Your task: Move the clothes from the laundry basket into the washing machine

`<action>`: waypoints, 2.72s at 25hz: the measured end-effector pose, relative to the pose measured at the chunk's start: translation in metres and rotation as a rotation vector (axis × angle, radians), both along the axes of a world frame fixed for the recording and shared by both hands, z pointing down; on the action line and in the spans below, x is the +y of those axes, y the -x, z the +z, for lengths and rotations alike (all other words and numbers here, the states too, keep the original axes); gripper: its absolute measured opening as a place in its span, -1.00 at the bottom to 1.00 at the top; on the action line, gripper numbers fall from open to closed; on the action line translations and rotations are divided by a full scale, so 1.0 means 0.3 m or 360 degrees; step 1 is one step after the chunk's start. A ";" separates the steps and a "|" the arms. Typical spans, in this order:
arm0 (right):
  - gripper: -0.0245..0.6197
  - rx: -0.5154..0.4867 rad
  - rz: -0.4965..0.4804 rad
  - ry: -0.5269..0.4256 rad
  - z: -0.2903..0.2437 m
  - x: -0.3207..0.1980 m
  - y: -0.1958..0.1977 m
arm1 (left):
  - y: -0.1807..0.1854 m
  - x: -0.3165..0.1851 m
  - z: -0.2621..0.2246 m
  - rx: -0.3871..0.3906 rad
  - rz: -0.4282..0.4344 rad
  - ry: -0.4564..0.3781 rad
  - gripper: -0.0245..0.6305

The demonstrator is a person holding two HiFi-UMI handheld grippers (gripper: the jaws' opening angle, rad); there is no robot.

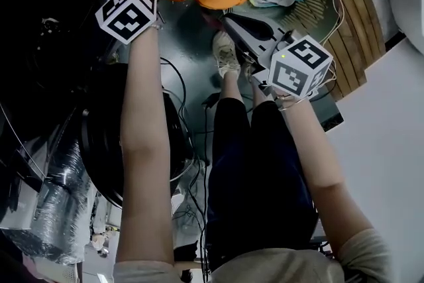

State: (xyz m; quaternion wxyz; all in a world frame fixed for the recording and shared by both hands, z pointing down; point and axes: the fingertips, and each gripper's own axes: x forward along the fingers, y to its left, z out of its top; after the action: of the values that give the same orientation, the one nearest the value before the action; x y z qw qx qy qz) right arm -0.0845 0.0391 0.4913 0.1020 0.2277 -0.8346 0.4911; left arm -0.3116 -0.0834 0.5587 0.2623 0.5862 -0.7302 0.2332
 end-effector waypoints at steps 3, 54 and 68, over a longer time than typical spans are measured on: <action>-0.86 -0.0041 -0.0038 -0.0078 -0.037 -0.024 0.028 | 0.139 -0.066 -0.105 -0.0186 -0.0110 -0.0117 -0.62; -0.86 -0.0035 0.0099 -0.0068 -0.027 -0.004 -0.035 | 0.193 0.084 -0.130 0.0103 -0.0458 -0.0395 0.07; -0.87 0.0039 0.0197 -0.0047 0.058 -0.064 -0.091 | 0.035 0.078 0.141 -0.0279 0.0067 0.0271 -0.48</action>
State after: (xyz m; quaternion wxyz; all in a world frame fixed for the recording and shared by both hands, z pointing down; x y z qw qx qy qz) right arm -0.0571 0.0198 0.5088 0.0781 0.2864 -0.8248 0.4813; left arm -0.3220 -0.0601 0.6010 0.2412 0.5544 -0.7154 0.3503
